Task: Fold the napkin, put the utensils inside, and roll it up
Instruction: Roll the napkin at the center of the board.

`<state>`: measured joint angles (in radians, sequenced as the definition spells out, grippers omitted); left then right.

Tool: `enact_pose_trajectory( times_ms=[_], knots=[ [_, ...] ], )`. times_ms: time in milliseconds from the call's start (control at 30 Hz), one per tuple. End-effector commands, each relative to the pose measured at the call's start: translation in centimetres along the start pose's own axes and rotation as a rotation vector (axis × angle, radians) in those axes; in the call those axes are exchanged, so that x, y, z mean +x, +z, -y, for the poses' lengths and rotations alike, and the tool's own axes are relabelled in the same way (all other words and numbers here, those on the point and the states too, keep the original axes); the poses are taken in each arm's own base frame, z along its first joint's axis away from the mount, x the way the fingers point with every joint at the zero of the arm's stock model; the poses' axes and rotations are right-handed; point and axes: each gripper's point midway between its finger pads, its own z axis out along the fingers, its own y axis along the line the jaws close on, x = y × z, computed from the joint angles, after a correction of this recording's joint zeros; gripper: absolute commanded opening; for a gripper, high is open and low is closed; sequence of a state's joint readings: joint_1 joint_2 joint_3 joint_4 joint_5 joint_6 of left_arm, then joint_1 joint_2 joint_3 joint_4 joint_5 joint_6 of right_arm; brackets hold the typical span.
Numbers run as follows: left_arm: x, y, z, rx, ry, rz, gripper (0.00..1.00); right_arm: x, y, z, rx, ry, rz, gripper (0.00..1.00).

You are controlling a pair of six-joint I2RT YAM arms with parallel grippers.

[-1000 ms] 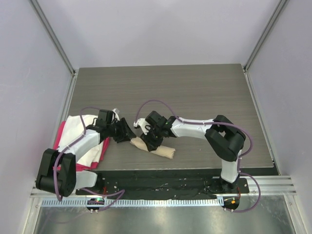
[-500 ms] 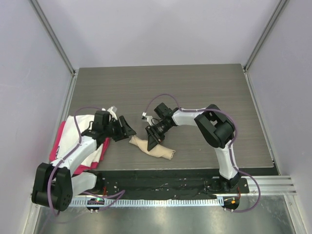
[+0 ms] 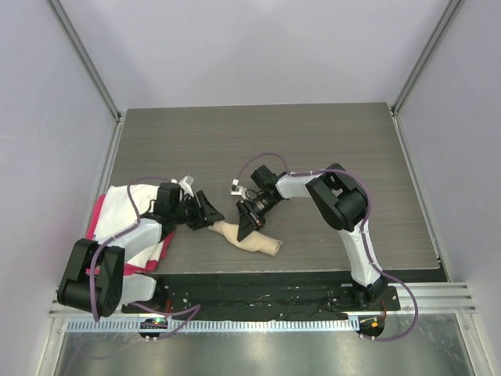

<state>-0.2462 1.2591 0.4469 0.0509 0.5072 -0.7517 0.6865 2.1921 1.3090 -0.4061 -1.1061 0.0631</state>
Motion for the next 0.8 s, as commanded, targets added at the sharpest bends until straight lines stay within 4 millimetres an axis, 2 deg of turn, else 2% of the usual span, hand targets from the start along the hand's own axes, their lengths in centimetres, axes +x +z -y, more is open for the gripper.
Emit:
enact_pose_trajectory(
  times_ms=[0,167,200,233,267,300,367,400,433,500,533,567,600,633,767],
  knots=[
    [-0.1,0.9,1.4,0.093,0.023,-0.004,0.46,0.4,0.4,2.5,0.092,0.024,-0.016,0.34],
    [0.2,1.3,0.8,0.068,0.010,-0.028,0.19,-0.7,-0.7,2.7,0.197,0.000,0.018,0.41],
    [0.0,1.4,0.5,0.048,0.007,-0.025,0.16,-1.2,-1.3,1.9,0.220,-0.018,0.038,0.47],
    [0.4,1.4,0.0,0.020,-0.008,-0.046,0.13,-1.6,-1.7,1.7,0.249,-0.032,0.052,0.49],
    [0.3,1.5,-0.1,0.005,-0.010,-0.051,0.08,-1.9,-2.4,2.1,0.304,-0.041,0.064,0.51],
    [0.4,1.5,-0.2,-0.005,-0.013,-0.060,0.05,-2.9,-3.4,0.8,0.341,-0.086,0.101,0.58],
    [0.6,1.6,-0.7,-0.038,-0.034,-0.082,0.00,-3.6,-4.8,0.2,0.430,-0.134,0.139,0.65],
    [0.6,1.6,-0.8,-0.044,-0.040,-0.090,0.00,-4.3,-5.6,-1.5,0.453,-0.192,0.171,0.72],
    [0.6,1.7,-0.8,-0.051,-0.042,-0.095,0.00,-4.6,-6.1,-2.1,0.479,-0.224,0.191,0.75],
    [0.8,1.6,-1.2,-0.083,-0.054,-0.122,0.00,-5.1,-7.1,-2.3,0.583,-0.287,0.229,0.81],
    [0.9,1.6,-1.3,-0.092,-0.055,-0.128,0.00,-5.8,-7.3,-4.0,0.617,-0.376,0.261,0.88],
    [0.8,1.5,-1.1,-0.097,-0.055,-0.138,0.00,-5.2,-7.2,-3.7,0.656,-0.410,0.252,0.90],
    [0.8,1.6,-1.2,-0.102,-0.053,-0.146,0.00,-5.6,-8.0,-3.4,0.748,-0.443,0.279,0.92],
    [0.7,1.6,-1.1,-0.102,-0.053,-0.149,0.00,-6.0,-7.4,-4.8,0.757,-0.535,0.297,0.95],
    [0.7,1.6,-1.1,-0.103,-0.054,-0.161,0.00,-5.4,-6.4,-4.5,0.822,-0.613,0.275,0.97]
  ],
)
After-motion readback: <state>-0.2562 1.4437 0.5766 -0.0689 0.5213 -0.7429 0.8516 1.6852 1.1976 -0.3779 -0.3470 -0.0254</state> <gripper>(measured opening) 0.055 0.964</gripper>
